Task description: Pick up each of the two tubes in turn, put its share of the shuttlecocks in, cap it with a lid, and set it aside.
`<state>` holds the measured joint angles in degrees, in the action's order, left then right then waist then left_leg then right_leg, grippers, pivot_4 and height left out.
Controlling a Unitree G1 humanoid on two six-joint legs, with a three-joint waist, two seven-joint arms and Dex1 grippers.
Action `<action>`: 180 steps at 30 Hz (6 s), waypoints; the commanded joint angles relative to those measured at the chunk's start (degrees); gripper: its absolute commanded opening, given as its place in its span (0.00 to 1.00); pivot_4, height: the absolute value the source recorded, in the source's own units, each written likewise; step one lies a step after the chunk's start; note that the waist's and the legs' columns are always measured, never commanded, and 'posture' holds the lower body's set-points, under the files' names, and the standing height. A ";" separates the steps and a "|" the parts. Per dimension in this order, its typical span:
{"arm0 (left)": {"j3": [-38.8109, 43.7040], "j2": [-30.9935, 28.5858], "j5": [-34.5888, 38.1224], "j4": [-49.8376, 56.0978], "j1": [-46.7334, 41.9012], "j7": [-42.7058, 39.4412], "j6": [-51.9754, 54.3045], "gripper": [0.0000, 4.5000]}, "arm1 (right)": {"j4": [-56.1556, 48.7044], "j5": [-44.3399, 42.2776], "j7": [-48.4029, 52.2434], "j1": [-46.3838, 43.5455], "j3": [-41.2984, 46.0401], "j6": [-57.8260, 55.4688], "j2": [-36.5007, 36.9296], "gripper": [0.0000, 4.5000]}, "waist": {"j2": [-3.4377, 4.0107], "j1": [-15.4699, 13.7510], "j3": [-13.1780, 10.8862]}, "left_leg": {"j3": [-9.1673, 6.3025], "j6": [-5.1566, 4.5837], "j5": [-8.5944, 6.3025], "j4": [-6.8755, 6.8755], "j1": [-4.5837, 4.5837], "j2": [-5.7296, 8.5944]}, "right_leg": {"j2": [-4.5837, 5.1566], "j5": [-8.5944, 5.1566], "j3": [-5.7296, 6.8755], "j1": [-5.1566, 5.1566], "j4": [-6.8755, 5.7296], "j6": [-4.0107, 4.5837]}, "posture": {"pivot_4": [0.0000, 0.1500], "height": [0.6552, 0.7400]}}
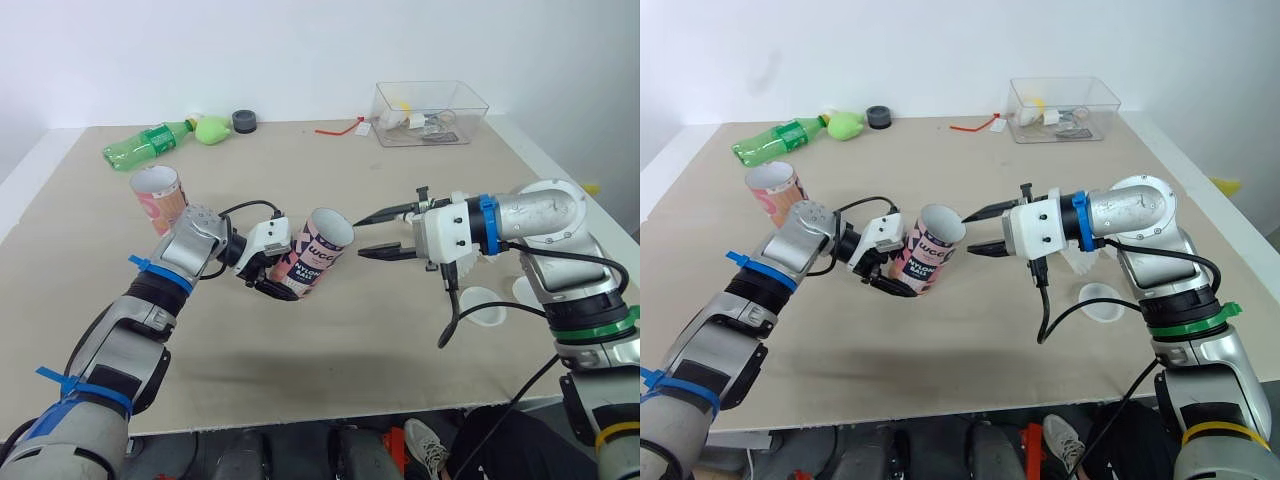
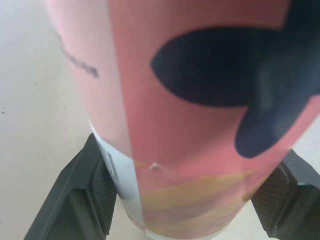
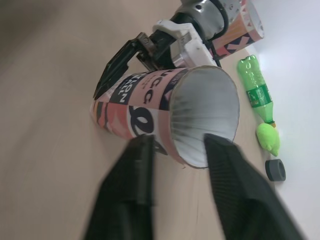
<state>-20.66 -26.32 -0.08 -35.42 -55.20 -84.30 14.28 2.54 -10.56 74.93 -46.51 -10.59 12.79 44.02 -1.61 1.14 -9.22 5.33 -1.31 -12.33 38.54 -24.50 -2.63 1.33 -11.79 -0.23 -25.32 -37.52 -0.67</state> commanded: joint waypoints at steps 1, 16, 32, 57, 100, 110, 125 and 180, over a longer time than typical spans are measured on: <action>0.47 -0.97 -0.06 1.83 -0.20 -0.27 0.59 0.66 | -3.35 -9.16 -2.75 -0.25 7.57 -11.59 1.14 0.86 | 0.00 -0.01 -0.01 | -0.01 0.00 0.00 -0.01 0.00 -0.01 | 0.01 0.06 0.00 0.00 0.00 0.11 | 1.00 1.00; 0.14 -0.07 -0.03 0.82 -1.12 -0.98 -0.64 0.66 | -13.24 -21.70 -38.75 31.13 34.10 -51.76 -4.10 0.97 | 0.01 -0.66 0.04 | -0.07 0.01 -0.01 -0.06 -0.05 0.02 | -0.09 0.04 0.01 -0.04 0.07 0.08 | 1.00 1.00; -0.11 0.36 -0.51 0.49 -1.52 -1.44 -1.05 0.66 | -3.62 -22.13 -41.76 29.03 32.60 -54.49 -6.97 0.97 | 0.00 -0.14 0.04 | -0.09 -0.08 0.09 -0.05 -0.04 0.06 | -0.04 0.11 0.00 0.02 0.10 -0.02 | 1.00 1.00; 0.04 -1.05 -0.66 3.23 0.39 -1.21 0.19 0.66 | 9.16 -18.09 -39.65 20.41 27.34 -51.63 -9.31 0.48 | 0.00 0.05 0.04 | -0.09 -0.09 0.09 -0.08 -0.06 0.07 | -0.06 0.10 0.00 0.01 0.11 -0.03 | 1.00 1.00; 0.86 1.54 0.22 -0.60 -2.56 -1.64 -0.20 0.66 | 1.34 1.72 5.20 -9.08 -2.38 -2.65 1.59 0.04 | 0.07 -0.05 -0.07 | -0.02 -0.14 -0.01 -0.04 -0.21 0.12 | 0.04 0.12 -0.13 -0.19 0.15 0.01 | 1.00 1.00; 0.74 2.33 0.13 -0.38 -2.10 -0.93 0.09 0.66 | 8.08 4.29 8.54 -13.94 -5.17 -1.07 -2.62 0.52 | 0.08 0.00 -0.07 | -0.02 -0.13 0.01 -0.04 -0.17 0.06 | -0.04 0.20 -0.12 -0.17 0.10 0.20 | 1.00 1.00; 0.54 1.73 -0.09 -0.63 -1.09 -1.08 -0.62 0.66 | 8.97 -5.45 8.70 -7.54 8.74 -25.83 12.39 0.99 | 0.07 -0.13 -0.07 | -0.06 -0.13 -0.02 -0.06 -0.18 0.07 | 0.03 0.21 -0.07 -0.16 0.12 0.32 | 1.00 1.00; 0.45 3.32 -0.41 -0.55 -1.78 -1.57 -0.72 0.66 | 39.85 10.98 17.57 -33.05 -23.96 14.93 -19.08 0.00 | 0.13 0.36 -0.10 | 0.40 0.03 0.09 -0.04 0.57 -0.15 | -0.41 0.00 -0.60 -0.11 -0.70 0.40 | 1.00 1.00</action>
<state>-20.81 -23.65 -1.40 -38.24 -56.69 -86.03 14.01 43.87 4.55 90.35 -77.67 -35.29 29.90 25.18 -1.48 1.50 -9.32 5.73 -1.27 -12.24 38.49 -23.94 -2.79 0.92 -11.78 -0.83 -25.44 -38.22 -0.26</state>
